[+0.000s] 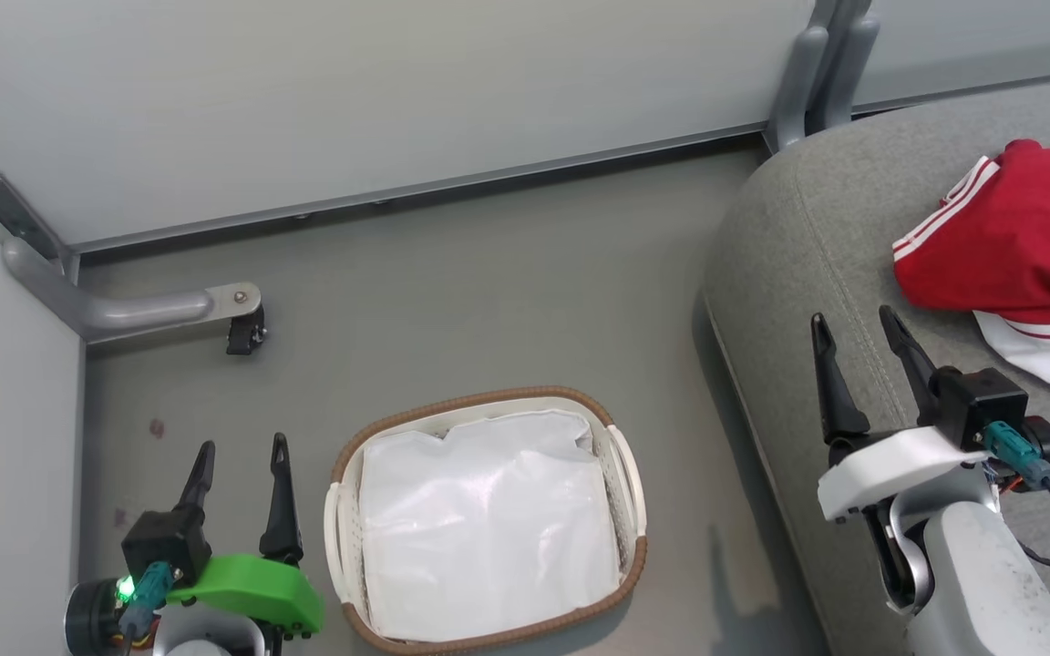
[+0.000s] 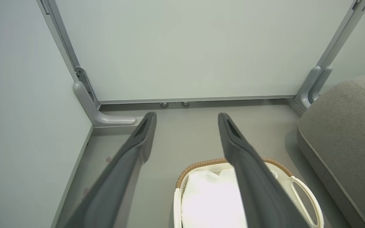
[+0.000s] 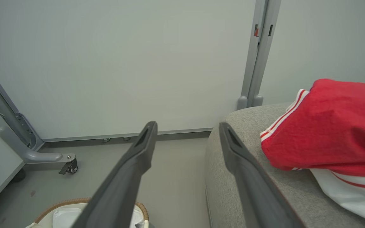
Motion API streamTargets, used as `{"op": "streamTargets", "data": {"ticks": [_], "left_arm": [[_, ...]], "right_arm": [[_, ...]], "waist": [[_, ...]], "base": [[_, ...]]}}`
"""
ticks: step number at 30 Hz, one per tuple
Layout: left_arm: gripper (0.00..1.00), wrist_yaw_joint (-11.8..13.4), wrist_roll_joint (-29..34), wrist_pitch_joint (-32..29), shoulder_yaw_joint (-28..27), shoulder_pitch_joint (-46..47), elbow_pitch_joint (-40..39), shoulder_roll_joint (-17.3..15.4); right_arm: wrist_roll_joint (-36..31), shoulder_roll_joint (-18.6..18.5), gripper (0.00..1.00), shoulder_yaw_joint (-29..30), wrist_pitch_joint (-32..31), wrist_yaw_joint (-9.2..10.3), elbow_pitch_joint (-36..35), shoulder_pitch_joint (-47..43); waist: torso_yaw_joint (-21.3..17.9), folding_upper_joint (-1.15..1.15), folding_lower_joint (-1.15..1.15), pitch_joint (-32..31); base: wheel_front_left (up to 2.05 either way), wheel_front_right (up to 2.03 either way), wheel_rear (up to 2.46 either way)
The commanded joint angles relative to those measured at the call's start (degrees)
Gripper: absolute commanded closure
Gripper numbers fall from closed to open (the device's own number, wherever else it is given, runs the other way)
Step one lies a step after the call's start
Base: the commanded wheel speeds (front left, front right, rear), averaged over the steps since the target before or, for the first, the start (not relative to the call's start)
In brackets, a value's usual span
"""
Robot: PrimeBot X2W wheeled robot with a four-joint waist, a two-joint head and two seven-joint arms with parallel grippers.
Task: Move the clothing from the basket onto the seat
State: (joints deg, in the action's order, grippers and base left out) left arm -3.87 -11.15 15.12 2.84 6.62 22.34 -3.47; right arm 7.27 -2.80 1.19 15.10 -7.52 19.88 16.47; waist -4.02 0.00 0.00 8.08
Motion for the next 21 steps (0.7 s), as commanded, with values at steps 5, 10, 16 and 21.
{"op": "streamTargets", "data": {"ticks": [5, 10, 16, 21], "left_arm": [[0.0, -0.8, 0.5, 0.0, -2.0, -3.3, -0.3, 0.4], [0.0, -2.0, -0.7, 0.0, -3.0, -5.6, -0.4, 0.5], [0.0, -2.5, -1.9, 0.0, -2.9, -7.2, 0.4, 0.5], [0.0, -2.6, -2.8, 0.0, -2.7, -7.6, 0.0, 0.5]], "right_arm": [[0.9, -0.2, 0.0, -0.7, 0.1, 0.06, 1.2, -3.0], [1.0, -0.2, 0.0, -1.0, 0.1, 0.06, 2.0, -4.8], [0.6, -0.2, 0.0, -1.1, 0.1, 0.06, 2.7, -6.3], [0.6, -0.2, 0.0, -1.4, 0.1, 0.06, 3.3, -6.9]], "waist": [[1.0, 0.0, 0.0, -2.9], [0.9, 0.0, 0.0, -4.5], [1.2, 0.0, 0.0, -5.8], [1.6, 0.0, 0.0, -6.4]], "base": [[0.0, 0.0, 0.0], [0.0, 0.0, 0.0], [0.0, 0.0, 0.0], [0.0, 0.0, 0.0]]}}
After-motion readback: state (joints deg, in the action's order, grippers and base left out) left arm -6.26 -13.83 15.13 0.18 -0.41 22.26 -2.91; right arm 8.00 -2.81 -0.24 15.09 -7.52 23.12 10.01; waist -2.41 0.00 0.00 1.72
